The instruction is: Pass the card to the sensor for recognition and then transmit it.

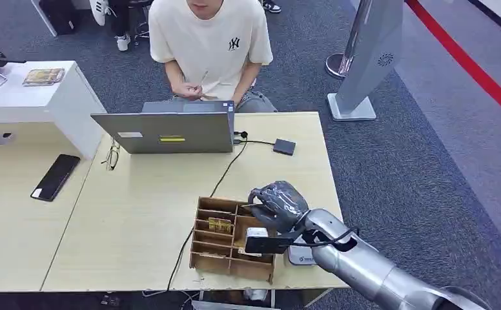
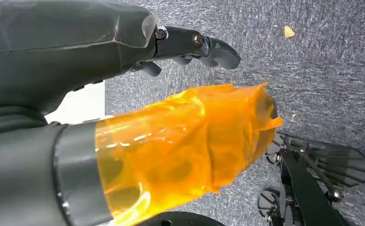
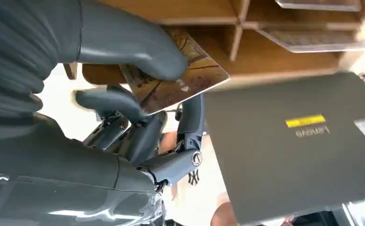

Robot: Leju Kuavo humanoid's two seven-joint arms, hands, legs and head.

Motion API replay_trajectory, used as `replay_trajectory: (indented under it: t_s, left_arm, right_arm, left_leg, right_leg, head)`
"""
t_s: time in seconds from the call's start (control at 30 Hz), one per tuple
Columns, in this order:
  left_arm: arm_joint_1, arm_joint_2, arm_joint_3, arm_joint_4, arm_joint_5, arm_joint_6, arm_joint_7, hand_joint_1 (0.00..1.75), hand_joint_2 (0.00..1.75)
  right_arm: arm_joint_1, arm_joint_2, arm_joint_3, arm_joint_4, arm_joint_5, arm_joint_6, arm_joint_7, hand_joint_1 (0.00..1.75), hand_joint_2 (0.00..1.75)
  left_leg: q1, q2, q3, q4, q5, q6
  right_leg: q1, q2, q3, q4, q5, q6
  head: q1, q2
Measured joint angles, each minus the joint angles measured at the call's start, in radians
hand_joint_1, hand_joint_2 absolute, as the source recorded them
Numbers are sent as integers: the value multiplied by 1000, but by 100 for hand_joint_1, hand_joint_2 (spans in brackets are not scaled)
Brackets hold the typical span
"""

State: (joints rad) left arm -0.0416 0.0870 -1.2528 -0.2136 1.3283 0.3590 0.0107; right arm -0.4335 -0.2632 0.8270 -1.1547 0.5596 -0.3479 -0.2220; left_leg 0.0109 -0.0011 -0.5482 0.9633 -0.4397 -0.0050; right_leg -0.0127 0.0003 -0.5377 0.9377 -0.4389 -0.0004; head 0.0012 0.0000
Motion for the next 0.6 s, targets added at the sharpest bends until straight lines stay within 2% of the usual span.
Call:
replay_trajectory:
  t_s: [0.17, 0.27, 0.33, 0.43, 0.6]
  left_arm:
    - [0, 0, 0, 0, 0, 0, 0, 0, 0]
    - [0, 0, 0, 0, 0, 0, 0, 0, 0]
    - [0, 0, 0, 0, 0, 0, 0, 0, 0]
    - [0, 0, 0, 0, 0, 0, 0, 0, 0]
    - [0, 0, 0, 0, 0, 0, 0, 0, 0]
  right_arm:
    - [-1, 2, -2, 5, -42, 16, -16, 175, 175]
    - [-1, 5, -8, 5, -90, 41, -30, 169, 175]
    - [0, 7, -14, 5, -120, 53, -39, 175, 175]
    - [3, 10, -26, 5, -148, 62, -45, 171, 175]
    - [7, 15, -42, 4, -193, 76, -60, 175, 175]
  left_leg:
    - [0, 0, 0, 0, 0, 0]
    - [0, 0, 0, 0, 0, 0]
    - [0, 0, 0, 0, 0, 0]
    - [0, 0, 0, 0, 0, 0]
    - [0, 0, 0, 0, 0, 0]
  right_leg:
    - [0, 0, 0, 0, 0, 0]
    - [0, 0, 0, 0, 0, 0]
    - [0, 0, 0, 0, 0, 0]
    - [0, 0, 0, 0, 0, 0]
    - [0, 0, 0, 0, 0, 0]
  head:
    - [-1, 0]
    - [-1, 0]
    - [-1, 0]
    - [-1, 0]
    - [-1, 0]
